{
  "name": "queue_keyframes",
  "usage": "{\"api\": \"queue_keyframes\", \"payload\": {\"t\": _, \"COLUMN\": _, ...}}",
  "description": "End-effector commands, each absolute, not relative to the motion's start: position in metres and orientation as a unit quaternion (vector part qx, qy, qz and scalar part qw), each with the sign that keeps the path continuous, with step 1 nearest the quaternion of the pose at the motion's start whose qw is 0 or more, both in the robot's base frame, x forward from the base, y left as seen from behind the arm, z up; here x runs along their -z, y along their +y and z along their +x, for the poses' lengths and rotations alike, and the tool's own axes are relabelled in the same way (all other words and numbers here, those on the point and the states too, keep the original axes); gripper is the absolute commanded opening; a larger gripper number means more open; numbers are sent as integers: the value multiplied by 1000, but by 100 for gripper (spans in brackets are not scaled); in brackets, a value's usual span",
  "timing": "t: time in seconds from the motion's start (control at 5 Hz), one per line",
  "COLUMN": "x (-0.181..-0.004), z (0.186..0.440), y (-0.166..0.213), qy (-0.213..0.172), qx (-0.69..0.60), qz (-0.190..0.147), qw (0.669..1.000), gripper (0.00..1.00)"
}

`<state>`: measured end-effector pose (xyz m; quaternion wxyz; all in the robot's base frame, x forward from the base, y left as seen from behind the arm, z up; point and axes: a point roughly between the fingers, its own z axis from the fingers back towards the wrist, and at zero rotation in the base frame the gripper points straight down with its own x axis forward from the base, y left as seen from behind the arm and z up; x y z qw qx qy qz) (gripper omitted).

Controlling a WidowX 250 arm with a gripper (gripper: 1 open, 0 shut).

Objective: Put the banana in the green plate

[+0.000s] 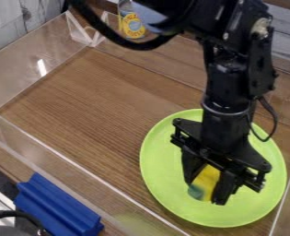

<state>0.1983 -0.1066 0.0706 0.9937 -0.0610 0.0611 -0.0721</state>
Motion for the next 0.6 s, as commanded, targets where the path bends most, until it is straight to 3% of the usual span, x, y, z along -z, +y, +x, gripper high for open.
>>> {"api": "queue_keyframes", "payload": {"t": 0.0, "x": -81, "z": 200, "y": -110, "qy": 38, "qx": 81, "qz": -67, "qw": 994, "gripper": 0}}
{"api": "queue_keyframes", "payload": {"t": 0.4, "x": -80, "z": 199, "y": -110, "qy": 38, "qx": 80, "qz": -66, "qw": 994, "gripper": 0}}
